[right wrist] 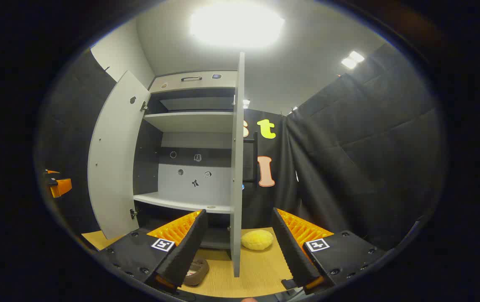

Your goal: Grab one shoe with the right hand and put it into the shoe cabinet, grab the other shoe with the left hand and put it into the shoe cabinet; then close the right door with the right hand and the left door with the left hand.

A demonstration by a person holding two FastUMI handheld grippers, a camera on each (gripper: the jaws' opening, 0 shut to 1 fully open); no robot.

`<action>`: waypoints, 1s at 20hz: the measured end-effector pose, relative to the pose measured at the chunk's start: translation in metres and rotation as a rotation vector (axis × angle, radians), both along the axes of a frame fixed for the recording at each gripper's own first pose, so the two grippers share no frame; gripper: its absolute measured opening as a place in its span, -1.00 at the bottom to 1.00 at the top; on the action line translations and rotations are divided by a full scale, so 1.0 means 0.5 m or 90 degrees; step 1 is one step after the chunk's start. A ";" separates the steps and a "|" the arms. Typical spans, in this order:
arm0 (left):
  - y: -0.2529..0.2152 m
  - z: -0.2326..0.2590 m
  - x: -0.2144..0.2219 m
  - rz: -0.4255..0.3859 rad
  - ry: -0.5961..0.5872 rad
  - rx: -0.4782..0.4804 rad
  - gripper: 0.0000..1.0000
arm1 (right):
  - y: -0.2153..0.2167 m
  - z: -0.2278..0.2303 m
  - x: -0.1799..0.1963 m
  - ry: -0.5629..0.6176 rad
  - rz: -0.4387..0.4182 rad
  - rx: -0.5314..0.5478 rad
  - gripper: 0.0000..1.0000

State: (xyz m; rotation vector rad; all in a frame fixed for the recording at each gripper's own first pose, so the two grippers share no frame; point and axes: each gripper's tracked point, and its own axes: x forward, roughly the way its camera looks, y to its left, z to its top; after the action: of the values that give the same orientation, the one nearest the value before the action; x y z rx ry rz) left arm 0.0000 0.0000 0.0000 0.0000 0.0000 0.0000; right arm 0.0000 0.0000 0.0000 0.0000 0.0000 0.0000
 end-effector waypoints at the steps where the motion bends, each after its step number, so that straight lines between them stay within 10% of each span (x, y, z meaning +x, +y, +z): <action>1: 0.000 0.000 -0.001 0.000 -0.001 0.000 0.90 | 0.000 0.001 0.000 0.001 -0.001 0.003 0.94; 20: 0.021 0.007 0.002 0.005 -0.017 -0.010 0.90 | 0.097 0.004 0.027 0.021 0.032 0.006 0.94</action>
State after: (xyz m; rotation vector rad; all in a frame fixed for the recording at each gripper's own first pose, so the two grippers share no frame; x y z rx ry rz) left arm 0.0011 0.0104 0.0035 -0.0156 -0.0260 0.0077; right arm 0.0134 0.0487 0.0020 0.0100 0.0335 0.0502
